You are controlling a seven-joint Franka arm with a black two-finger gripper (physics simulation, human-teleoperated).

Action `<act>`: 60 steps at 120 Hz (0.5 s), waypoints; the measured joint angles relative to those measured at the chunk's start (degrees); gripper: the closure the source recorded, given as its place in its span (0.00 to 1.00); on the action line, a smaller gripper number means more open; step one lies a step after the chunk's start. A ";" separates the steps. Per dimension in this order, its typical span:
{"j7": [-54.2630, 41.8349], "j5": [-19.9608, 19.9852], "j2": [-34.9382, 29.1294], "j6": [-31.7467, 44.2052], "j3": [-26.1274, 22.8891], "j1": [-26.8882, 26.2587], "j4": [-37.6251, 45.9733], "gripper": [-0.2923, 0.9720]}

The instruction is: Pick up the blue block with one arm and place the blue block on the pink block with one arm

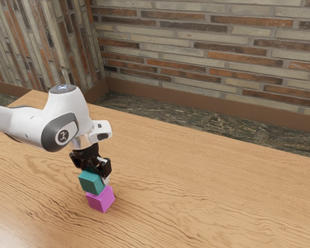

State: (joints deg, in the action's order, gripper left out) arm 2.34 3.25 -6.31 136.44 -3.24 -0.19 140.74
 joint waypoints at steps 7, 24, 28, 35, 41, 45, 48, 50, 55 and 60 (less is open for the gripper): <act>-0.17 0.52 -0.06 -0.07 -0.05 0.02 0.04 0.42; -0.50 1.09 -0.09 -0.15 -0.08 0.00 0.03 0.33; -0.56 1.17 -0.14 -0.17 -0.08 0.00 0.02 0.32; -0.67 1.23 -1.78 -0.46 -0.29 0.14 0.00 0.30; -0.73 1.14 -5.25 -1.65 -1.46 0.14 -0.16 0.28; -0.74 0.83 -7.28 -2.64 -1.85 0.04 -0.34 0.28; -0.74 0.49 -8.58 -3.56 -2.03 0.02 -0.70 0.27; -0.73 0.18 -9.25 -4.24 -2.13 0.01 -1.05 0.27; -0.71 -0.44 -10.43 -5.84 -2.27 0.01 -1.86 0.26; -0.70 -0.89 -11.02 -7.14 -2.33 0.01 -2.23 0.26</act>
State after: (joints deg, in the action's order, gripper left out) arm 1.64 2.36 -17.33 129.29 -5.57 -0.18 138.50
